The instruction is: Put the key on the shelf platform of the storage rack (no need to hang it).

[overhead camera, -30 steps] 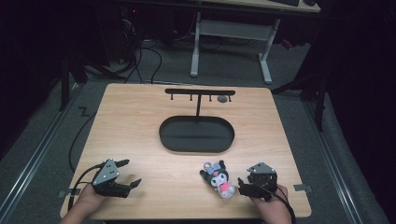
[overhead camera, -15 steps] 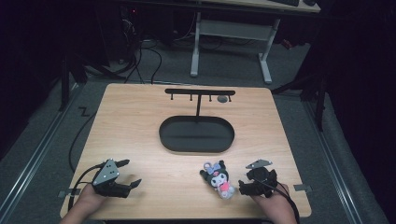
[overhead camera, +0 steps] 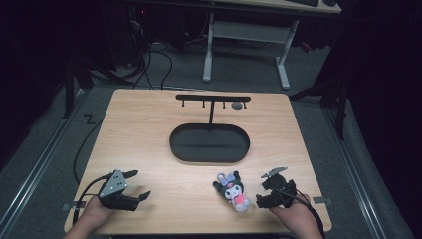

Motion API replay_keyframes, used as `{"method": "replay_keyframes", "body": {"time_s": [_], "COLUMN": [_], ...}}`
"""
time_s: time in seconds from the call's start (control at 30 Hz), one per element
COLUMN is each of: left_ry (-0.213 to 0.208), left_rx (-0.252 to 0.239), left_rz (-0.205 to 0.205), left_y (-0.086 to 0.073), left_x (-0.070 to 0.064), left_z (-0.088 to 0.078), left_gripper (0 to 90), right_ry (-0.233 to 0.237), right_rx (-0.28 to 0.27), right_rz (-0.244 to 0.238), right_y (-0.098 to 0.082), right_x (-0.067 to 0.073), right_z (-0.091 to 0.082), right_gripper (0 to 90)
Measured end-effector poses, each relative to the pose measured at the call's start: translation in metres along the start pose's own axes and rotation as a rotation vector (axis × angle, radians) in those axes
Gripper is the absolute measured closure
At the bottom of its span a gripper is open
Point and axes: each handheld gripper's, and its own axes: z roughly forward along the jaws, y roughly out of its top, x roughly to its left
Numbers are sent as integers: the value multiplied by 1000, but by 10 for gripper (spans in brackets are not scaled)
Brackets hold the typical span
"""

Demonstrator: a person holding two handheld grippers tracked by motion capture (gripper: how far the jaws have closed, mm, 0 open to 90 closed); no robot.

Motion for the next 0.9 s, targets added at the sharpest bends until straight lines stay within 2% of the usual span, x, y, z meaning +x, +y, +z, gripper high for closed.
{"method": "replay_keyframes", "body": {"time_s": [0.07,0.17,0.37,0.53,0.77,0.9], "left_ry": [0,0,-1,-2,-2,-3], "left_rx": [0,1,1,2,2,2], "left_rz": [0,-1,-1,-1,-1,-1], "left_y": [0,0,0,0,0,0], "left_x": [0,0,0,0,0,0], "left_z": [0,0,0,0,1,0], "left_gripper": [155,155,155,155,155,155], "right_ry": [1,18,26,40,78,91], "right_rx": [9,0,-16,-41,-70,-69], "right_rz": [-15,-1,-10,-33,-50,-87], "right_y": [2,5,10,15,22,23], "right_x": [1,4,11,17,34,46], "right_z": [-3,-9,-20,-30,-36,-34], "right_gripper": [186,192,195,195,174,158]}}
